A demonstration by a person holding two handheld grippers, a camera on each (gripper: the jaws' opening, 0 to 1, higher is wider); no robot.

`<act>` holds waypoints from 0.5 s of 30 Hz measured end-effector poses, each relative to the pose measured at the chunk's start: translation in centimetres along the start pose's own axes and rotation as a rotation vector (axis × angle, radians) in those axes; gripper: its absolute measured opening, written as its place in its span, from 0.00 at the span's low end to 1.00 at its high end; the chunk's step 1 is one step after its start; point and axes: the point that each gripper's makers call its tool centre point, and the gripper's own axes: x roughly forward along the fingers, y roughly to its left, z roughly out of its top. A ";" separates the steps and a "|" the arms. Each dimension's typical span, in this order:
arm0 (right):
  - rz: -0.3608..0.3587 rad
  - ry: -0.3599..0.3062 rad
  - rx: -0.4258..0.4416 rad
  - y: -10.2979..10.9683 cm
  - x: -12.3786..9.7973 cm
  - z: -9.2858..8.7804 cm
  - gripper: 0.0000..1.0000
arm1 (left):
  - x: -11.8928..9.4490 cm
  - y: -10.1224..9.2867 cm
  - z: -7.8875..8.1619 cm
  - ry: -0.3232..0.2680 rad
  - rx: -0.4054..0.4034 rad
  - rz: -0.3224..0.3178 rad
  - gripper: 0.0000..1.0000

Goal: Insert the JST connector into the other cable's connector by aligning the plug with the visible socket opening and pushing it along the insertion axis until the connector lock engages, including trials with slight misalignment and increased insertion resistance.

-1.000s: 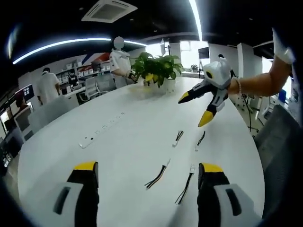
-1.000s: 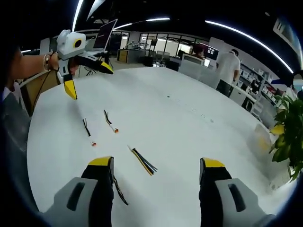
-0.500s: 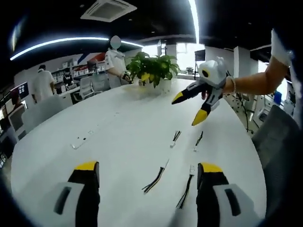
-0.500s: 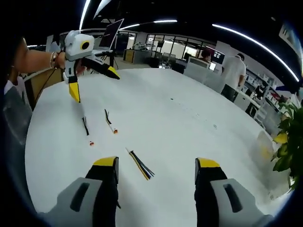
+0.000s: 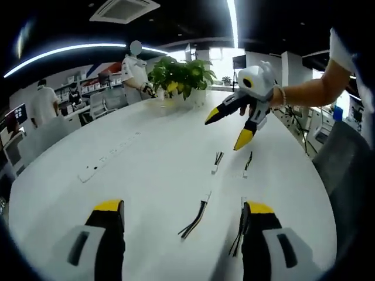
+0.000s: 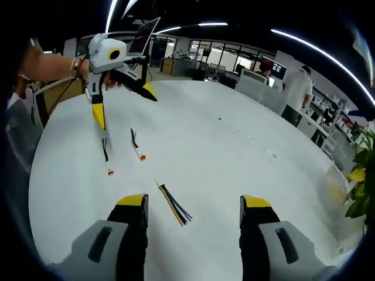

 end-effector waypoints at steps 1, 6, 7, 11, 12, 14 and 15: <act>0.026 -0.015 0.007 0.3 0.1 0.1 0.60 | 0.1 -0.1 -0.1 -0.002 0.003 -0.010 0.76; 0.066 -0.016 -0.024 0.4 0.4 -0.3 0.54 | 0.7 -0.2 -0.6 0.015 0.004 -0.028 0.76; 0.070 -0.011 -0.026 0.3 0.5 -0.4 0.53 | 0.8 -0.3 -0.7 0.019 0.004 -0.030 0.76; 0.099 -0.003 -0.026 0.5 0.9 -0.6 0.51 | 1.3 -0.5 -0.9 0.027 0.000 -0.047 0.76; 0.107 -0.007 -0.029 0.6 1.0 -0.6 0.50 | 1.4 -0.5 -0.9 0.028 0.002 -0.050 0.76; 0.127 -0.007 -0.041 0.9 1.2 -0.5 0.49 | 1.6 -0.5 -1.1 0.032 0.005 -0.058 0.75; 0.137 -0.009 -0.046 1.1 1.3 -0.5 0.48 | 1.7 -0.4 -1.2 0.033 0.005 -0.061 0.75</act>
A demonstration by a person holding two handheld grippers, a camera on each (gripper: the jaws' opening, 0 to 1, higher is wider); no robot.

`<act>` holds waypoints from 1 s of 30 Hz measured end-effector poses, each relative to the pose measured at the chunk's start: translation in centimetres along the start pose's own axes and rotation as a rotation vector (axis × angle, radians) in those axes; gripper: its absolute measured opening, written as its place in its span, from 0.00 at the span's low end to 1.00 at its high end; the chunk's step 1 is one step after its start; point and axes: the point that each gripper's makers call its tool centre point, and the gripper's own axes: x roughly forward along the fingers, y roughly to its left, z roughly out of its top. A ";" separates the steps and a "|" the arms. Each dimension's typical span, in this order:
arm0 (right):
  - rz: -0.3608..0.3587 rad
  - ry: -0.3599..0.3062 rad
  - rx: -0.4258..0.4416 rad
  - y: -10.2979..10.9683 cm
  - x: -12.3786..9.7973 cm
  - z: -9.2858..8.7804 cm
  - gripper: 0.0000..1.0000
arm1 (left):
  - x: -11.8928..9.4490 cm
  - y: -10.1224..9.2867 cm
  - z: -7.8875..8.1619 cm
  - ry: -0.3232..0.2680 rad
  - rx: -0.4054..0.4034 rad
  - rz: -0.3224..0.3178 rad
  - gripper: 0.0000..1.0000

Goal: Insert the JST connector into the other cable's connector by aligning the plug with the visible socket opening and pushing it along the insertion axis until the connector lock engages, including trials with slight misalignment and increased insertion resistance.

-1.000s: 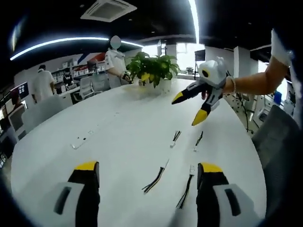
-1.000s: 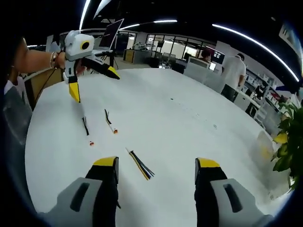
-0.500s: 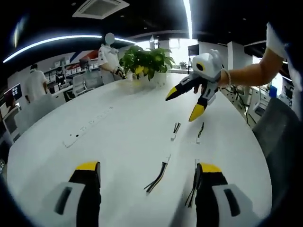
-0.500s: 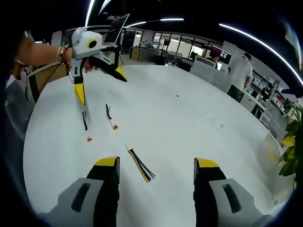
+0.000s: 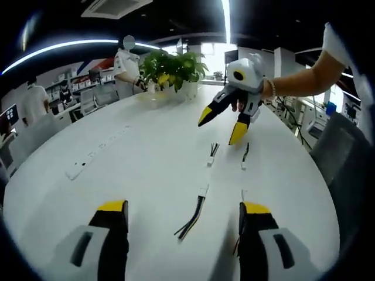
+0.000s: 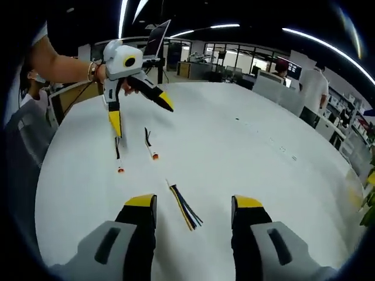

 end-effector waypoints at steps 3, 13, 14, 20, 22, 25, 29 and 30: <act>0.028 0.004 -0.031 0.4 0.5 -0.1 0.47 | 0.3 -0.1 -0.1 0.006 0.002 -0.014 0.73; 0.104 -0.001 -0.075 1.2 1.9 0.0 0.40 | 1.3 -0.7 -0.4 0.013 0.005 -0.060 0.67; 0.108 -0.001 -0.079 1.2 1.9 0.0 0.40 | 1.4 -0.7 -0.4 0.013 0.007 -0.061 0.66; 0.143 -0.002 -0.108 1.6 2.5 -0.1 0.37 | 1.9 -0.9 -0.3 0.003 0.014 -0.081 0.61; 0.152 0.000 -0.110 1.5 2.8 -0.2 0.35 | 2.1 -1.1 -0.2 -0.002 0.018 -0.091 0.60; 0.169 -0.003 -0.114 1.6 3.1 -0.2 0.33 | 2.3 -1.2 -0.2 -0.006 0.019 -0.100 0.57; 0.184 0.002 -0.114 1.7 3.5 -0.4 0.30 | 2.8 -1.5 -0.4 -0.001 0.026 -0.110 0.53; 0.188 0.002 -0.121 1.9 3.5 -0.4 0.29 | 2.8 -1.5 -0.4 -0.002 0.028 -0.112 0.52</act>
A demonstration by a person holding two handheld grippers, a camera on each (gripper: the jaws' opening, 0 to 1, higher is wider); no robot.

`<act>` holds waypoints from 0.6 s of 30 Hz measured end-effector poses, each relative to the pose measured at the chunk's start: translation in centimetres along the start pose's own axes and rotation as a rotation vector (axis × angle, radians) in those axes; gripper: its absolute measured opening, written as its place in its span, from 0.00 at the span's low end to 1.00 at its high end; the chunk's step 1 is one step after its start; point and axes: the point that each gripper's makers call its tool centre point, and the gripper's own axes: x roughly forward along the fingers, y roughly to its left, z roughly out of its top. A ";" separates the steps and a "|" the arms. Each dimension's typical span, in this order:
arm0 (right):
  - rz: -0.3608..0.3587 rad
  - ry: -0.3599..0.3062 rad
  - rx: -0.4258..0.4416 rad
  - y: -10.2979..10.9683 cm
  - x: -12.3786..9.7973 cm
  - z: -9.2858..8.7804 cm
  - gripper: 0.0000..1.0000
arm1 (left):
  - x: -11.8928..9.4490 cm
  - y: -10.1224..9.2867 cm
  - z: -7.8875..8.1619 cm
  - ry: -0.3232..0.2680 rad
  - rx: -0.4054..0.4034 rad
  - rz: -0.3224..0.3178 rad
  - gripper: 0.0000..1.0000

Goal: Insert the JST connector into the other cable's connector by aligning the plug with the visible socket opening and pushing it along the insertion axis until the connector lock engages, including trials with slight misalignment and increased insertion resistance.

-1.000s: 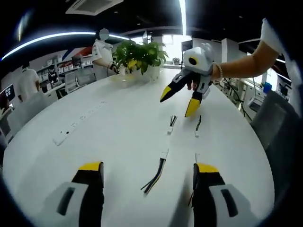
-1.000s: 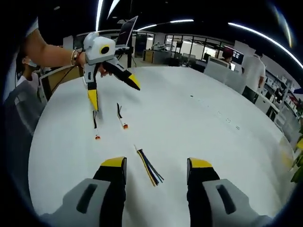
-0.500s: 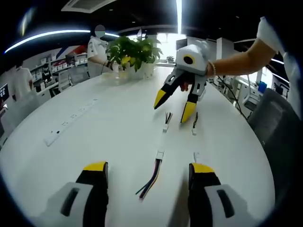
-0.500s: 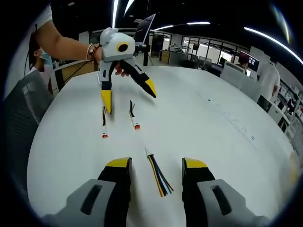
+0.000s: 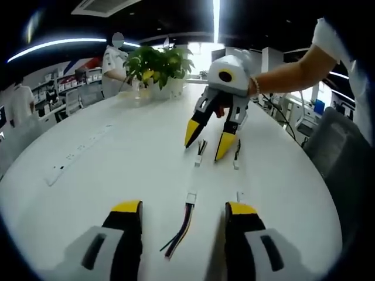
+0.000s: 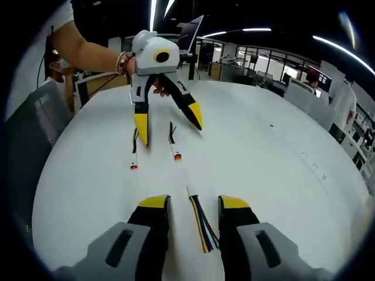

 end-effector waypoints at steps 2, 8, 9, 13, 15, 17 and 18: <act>0.007 -0.002 0.000 0.1 0.0 0.0 0.27 | 0.2 -0.1 -0.1 0.000 -0.009 -0.011 0.50; 0.025 0.000 -0.007 0.4 0.3 -0.3 0.24 | 0.4 -0.1 0.3 -0.026 -0.003 -0.025 0.41; 0.031 -0.001 -0.006 0.5 0.4 -0.3 0.23 | 0.4 -0.2 0.4 -0.028 -0.003 -0.028 0.40; 0.037 -0.002 -0.003 0.5 0.9 -0.3 0.21 | 0.6 -0.3 0.4 -0.032 -0.002 -0.041 0.35; 0.040 -0.005 -0.005 0.6 0.8 -0.3 0.20 | 0.6 -0.4 0.3 -0.031 -0.004 -0.048 0.29; 0.041 -0.008 0.002 0.6 0.8 -0.2 0.19 | 0.6 -0.2 0.0 -0.030 -0.003 -0.056 0.25; 0.041 -0.009 0.007 0.6 0.8 -0.1 0.19 | 0.6 -0.1 -0.1 -0.027 -0.003 -0.057 0.25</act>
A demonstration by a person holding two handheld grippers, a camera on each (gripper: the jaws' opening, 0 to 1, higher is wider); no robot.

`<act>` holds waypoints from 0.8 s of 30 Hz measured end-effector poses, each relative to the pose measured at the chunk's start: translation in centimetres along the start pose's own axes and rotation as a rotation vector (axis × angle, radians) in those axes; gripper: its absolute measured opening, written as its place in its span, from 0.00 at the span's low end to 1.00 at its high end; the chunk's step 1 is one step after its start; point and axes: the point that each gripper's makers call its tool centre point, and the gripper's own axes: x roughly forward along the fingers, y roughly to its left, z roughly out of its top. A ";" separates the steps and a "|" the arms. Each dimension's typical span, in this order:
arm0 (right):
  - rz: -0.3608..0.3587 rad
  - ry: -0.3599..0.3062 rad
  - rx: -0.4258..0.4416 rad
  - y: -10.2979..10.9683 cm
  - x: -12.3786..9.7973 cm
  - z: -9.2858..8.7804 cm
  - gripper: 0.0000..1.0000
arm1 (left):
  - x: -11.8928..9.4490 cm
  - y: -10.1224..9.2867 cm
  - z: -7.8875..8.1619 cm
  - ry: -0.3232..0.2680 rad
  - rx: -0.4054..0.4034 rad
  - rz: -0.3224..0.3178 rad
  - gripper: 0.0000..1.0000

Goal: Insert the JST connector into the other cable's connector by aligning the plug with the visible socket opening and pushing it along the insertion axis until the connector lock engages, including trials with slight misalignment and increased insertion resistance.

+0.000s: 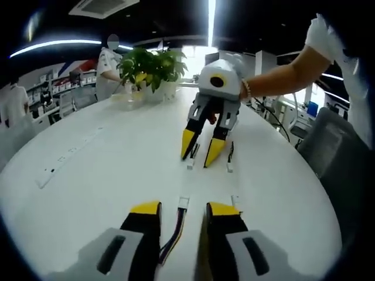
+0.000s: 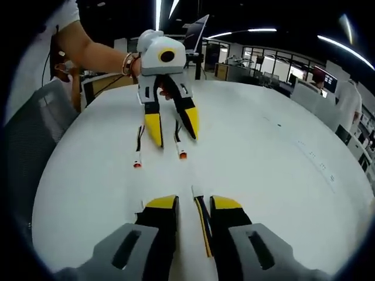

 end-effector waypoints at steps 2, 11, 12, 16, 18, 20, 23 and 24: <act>-0.001 -0.002 -0.001 0.0 0.0 0.1 0.19 | 0.1 -0.2 -0.2 0.020 0.003 -0.003 0.25; 0.011 -0.014 0.016 0.4 0.1 0.3 0.13 | 0.1 -0.5 -0.1 0.009 0.003 -0.003 0.17; 0.012 -0.016 0.014 0.4 0.0 0.3 0.13 | 0.2 -0.5 0.0 0.006 -0.001 -0.003 0.16; 0.017 -0.021 0.019 0.5 0.1 0.4 0.12 | 0.3 -0.6 0.0 0.002 -0.007 -0.005 0.12; 0.017 -0.024 0.018 0.5 0.0 0.4 0.12 | 0.4 -0.7 -0.1 0.005 -0.006 -0.008 0.12; 0.017 -0.026 0.021 0.6 0.0 0.5 0.11 | 0.5 -0.7 -0.2 0.009 -0.001 -0.011 0.11; 0.016 -0.028 0.019 0.6 0.0 0.5 0.10 | 0.5 -0.7 -0.2 0.006 -0.007 -0.011 0.10; 0.015 -0.029 0.021 0.6 -0.1 0.5 0.10 | 0.5 -0.7 -0.2 0.005 -0.005 -0.010 0.10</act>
